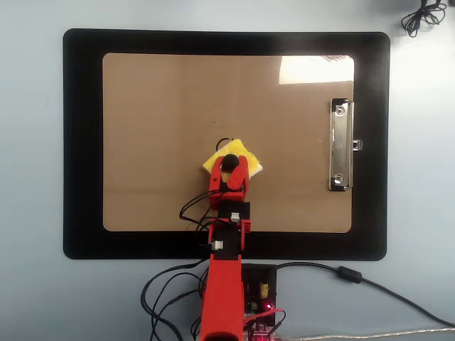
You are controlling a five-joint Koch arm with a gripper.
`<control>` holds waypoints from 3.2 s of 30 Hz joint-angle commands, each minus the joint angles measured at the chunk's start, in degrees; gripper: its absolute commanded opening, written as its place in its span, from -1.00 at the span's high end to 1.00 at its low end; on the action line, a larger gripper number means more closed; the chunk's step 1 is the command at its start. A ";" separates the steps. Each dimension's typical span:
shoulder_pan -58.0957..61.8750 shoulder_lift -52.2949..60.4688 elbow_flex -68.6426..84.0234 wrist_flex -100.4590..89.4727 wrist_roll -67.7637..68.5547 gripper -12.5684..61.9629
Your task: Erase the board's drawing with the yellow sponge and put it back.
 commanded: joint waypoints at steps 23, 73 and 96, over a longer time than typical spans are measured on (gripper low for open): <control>-2.37 -14.68 -5.54 -16.79 -2.20 0.88; -3.08 -8.96 6.42 -22.85 -5.54 0.88; -6.06 -14.15 2.02 -24.96 -5.54 0.88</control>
